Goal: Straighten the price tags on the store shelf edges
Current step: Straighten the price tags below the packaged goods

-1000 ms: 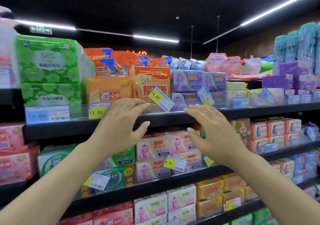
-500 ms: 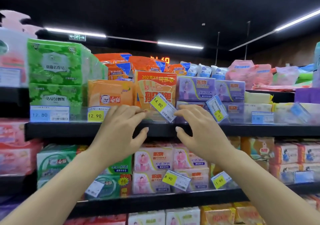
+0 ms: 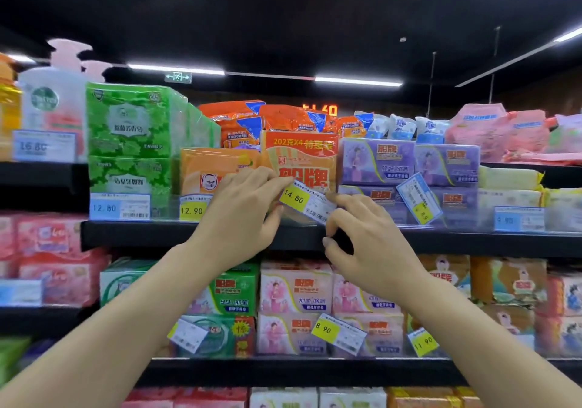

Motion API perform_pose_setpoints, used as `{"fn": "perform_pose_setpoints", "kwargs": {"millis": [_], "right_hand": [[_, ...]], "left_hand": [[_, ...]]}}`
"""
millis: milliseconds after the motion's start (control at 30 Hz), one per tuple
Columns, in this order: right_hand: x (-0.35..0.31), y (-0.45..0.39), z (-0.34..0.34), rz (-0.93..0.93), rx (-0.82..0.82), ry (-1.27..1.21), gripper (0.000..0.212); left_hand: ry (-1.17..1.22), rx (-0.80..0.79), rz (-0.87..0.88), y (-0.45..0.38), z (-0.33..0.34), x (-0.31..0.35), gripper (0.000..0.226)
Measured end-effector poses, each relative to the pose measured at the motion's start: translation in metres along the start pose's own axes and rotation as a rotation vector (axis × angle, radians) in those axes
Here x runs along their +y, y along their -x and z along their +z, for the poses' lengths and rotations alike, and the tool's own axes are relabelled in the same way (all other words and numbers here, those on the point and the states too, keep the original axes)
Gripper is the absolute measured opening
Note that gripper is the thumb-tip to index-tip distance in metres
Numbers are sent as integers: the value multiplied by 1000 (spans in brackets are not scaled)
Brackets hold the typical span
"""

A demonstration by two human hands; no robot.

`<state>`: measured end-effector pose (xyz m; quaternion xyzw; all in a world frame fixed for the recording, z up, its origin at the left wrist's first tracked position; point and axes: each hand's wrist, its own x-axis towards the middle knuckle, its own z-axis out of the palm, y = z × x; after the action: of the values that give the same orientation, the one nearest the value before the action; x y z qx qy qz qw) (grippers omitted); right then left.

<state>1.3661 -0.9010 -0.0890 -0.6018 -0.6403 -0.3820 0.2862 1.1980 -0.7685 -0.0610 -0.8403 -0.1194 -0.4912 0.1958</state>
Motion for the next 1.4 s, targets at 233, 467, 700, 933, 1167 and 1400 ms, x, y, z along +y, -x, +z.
{"fn": "perform_pose_setpoints", "kwargs": {"millis": [233, 467, 700, 933, 1167, 1400], "right_hand": [[3, -2, 3, -61, -8, 46, 19], [5, -2, 2, -89, -30, 57, 18], [7, 2, 4, -62, -36, 20, 18], [5, 0, 2, -64, -30, 31, 19], [4, 1, 4, -72, -35, 34, 17], [1, 1, 4, -52, -40, 31, 18]], "left_hand": [[-44, -4, -3, 3, 3, -3, 43], [-40, -2, -22, 2, 6, -2, 41], [-20, 19, -40, 8, 6, -3, 35], [-35, -7, -47, 11, 5, -3, 38], [-42, -14, -56, 14, 5, -3, 33], [-40, -27, -56, 15, 4, -2, 35]]}}
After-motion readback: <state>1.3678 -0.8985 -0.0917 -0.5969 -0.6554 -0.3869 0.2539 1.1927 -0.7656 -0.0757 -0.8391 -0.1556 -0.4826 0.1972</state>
